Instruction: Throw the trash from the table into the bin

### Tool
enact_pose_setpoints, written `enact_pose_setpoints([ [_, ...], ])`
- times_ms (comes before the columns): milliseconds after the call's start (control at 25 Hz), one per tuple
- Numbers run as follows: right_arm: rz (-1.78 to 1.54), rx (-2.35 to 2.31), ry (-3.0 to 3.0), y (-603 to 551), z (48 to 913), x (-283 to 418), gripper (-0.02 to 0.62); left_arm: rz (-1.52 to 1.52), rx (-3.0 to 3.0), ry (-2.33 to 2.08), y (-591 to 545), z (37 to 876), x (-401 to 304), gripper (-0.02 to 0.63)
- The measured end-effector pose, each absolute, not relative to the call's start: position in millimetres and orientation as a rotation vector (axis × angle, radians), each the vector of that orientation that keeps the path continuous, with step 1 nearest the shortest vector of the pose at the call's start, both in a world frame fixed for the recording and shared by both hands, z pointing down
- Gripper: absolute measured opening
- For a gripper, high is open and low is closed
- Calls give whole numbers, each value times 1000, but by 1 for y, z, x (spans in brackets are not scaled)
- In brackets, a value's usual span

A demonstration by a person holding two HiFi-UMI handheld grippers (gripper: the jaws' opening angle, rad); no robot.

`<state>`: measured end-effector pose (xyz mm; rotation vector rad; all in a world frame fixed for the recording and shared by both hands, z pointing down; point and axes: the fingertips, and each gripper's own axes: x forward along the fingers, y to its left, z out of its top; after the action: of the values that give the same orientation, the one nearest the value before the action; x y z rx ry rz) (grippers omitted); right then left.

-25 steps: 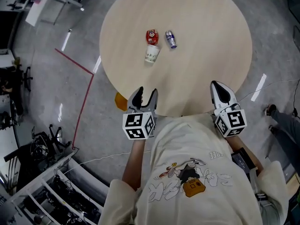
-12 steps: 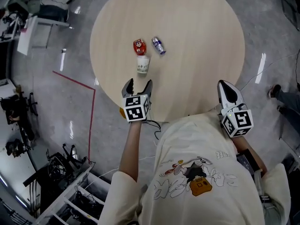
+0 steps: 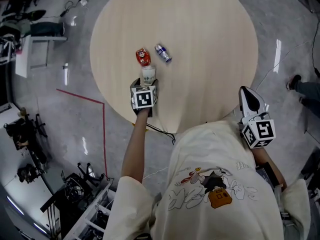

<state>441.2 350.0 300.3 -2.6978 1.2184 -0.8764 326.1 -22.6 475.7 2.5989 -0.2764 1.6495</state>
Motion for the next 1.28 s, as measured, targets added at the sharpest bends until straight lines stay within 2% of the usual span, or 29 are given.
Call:
enact_pose_setpoints([
  [240,-924,-2678,1226,349,305,442,8,1733,2516,-315,-34,503,330,349],
  [280,-926,-2677,1224,350,305,442,8,1745,2520,-317,-34,504,331,337],
  [360,-929,-2674,1211,352,306,442,8,1765,2534,-322,-36,507,332,274],
  [480,-928,-2664,1191,355,307,444,8,1765,2558,-318,-36,512,334,260],
  [800,-889,-2618,1248,347,301,442,8,1663,2628,-330,-23,481,332,258],
  [1280,-857,-2507,1448,316,292,412,8,1503,2623,-438,0,424,272,258],
])
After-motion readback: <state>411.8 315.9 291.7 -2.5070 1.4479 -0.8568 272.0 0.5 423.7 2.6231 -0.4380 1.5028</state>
